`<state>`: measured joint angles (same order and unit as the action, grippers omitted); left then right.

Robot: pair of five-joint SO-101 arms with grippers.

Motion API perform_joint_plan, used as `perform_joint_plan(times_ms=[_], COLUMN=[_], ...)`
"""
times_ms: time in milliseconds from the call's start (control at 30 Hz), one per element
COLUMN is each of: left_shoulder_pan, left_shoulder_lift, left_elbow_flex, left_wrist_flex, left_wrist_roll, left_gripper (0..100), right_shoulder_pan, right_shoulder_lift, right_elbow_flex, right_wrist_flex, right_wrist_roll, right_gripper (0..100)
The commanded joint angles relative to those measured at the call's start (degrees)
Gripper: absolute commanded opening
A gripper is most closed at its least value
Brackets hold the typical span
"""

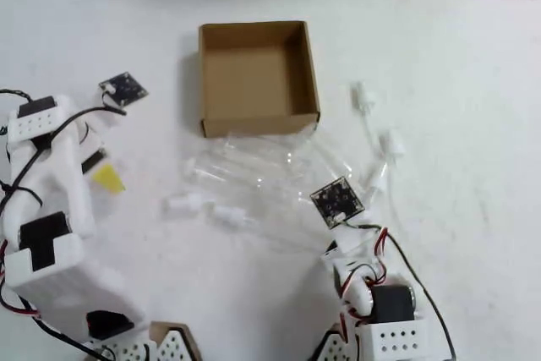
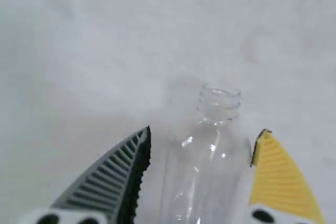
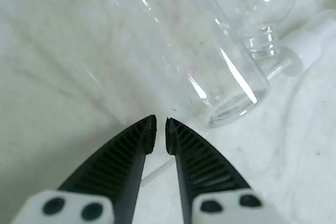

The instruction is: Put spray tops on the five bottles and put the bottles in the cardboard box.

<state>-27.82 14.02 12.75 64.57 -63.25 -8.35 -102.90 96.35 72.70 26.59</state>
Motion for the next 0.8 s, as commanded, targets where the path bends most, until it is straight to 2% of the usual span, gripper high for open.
perform_joint_plan(times_ms=[0,400,600,767], left_shoulder_pan=[-0.40,-0.40,0.75,2.86], left_shoulder_lift=[1.19,9.01,8.92,8.84], left_elbow_flex=[-0.79,-4.92,-4.66,-9.58], left_wrist_flex=[-1.23,-1.49,-0.53,11.08], left_wrist_roll=[-0.53,-0.09,-0.53,-0.53], left_gripper=[31,30,10,2], right_shoulder_pan=[0.40,0.40,0.40,0.40], right_shoulder_lift=[-0.22,-0.22,-0.22,-0.22], right_elbow_flex=[0.53,0.53,0.53,0.53], right_wrist_flex=[0.04,0.04,0.04,0.04], right_wrist_roll=[0.53,0.53,0.53,0.53], right_gripper=[1.6,1.6,1.6,1.6])
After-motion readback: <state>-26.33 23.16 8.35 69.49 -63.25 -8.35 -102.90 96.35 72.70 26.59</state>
